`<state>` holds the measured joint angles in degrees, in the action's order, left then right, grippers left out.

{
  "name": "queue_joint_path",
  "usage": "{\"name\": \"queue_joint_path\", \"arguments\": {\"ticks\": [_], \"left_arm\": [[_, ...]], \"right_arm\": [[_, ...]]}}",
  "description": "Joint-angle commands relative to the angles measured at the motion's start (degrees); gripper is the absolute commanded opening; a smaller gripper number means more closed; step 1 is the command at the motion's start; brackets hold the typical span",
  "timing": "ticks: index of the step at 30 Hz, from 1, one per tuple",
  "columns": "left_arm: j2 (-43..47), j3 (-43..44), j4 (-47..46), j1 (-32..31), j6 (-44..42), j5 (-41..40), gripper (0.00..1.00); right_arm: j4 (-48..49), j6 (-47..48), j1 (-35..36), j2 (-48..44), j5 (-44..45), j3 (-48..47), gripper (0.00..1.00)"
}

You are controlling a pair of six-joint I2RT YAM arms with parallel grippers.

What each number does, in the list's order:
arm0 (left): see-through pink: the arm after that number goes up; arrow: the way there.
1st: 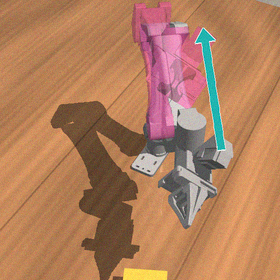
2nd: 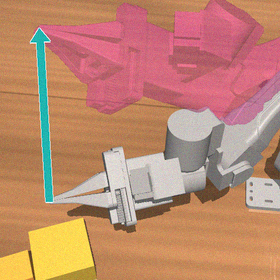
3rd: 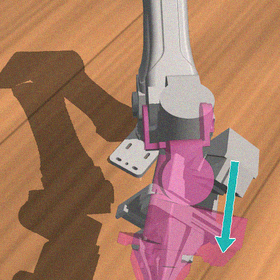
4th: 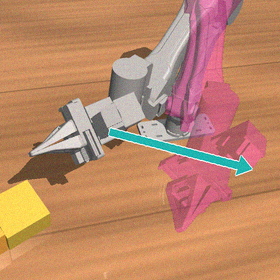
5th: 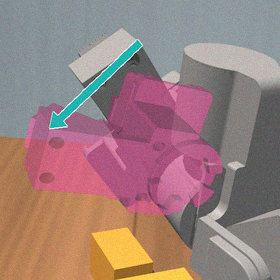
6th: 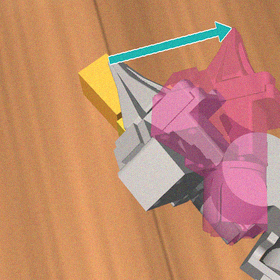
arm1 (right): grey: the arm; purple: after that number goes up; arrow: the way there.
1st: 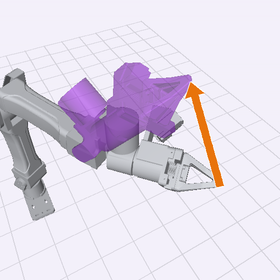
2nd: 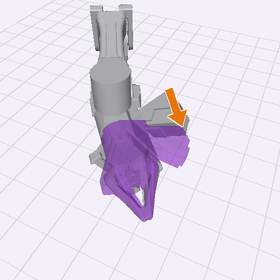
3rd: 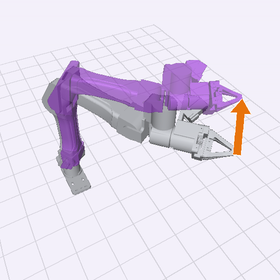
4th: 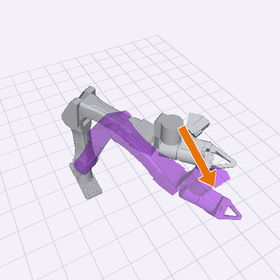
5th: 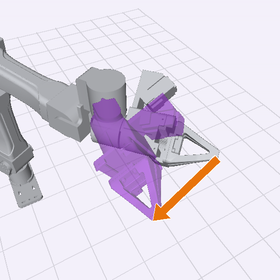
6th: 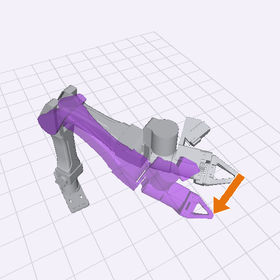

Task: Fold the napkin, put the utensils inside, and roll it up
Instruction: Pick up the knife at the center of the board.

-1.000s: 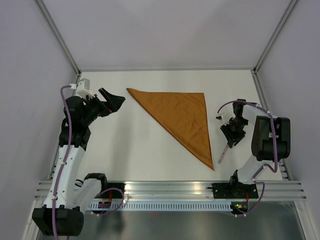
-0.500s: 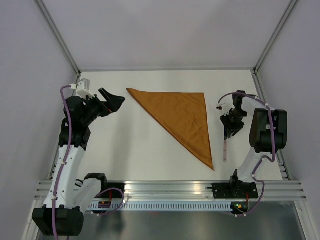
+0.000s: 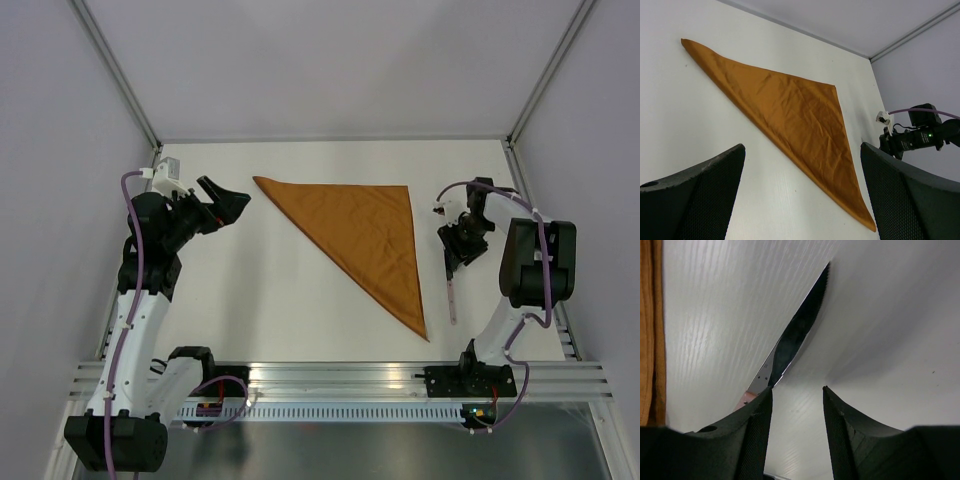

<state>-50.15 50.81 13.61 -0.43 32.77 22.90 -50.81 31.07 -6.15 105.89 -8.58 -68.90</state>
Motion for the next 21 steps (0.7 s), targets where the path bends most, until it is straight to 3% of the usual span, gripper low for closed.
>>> {"name": "queue_joint_path", "arguments": {"ticks": [1, 21], "left_arm": [[-0.39, 1.14, -0.16, 0.25, 0.8, 0.22, 1.0], [-0.21, 0.96, -0.33, 0.25, 0.89, 0.22, 1.0]], "right_arm": [[-2.89, 1.18, 0.18, -5.68, -1.26, 2.54, 0.51], [-1.58, 0.57, 4.48, -8.59, -0.3, 10.63, 0.51]]}}
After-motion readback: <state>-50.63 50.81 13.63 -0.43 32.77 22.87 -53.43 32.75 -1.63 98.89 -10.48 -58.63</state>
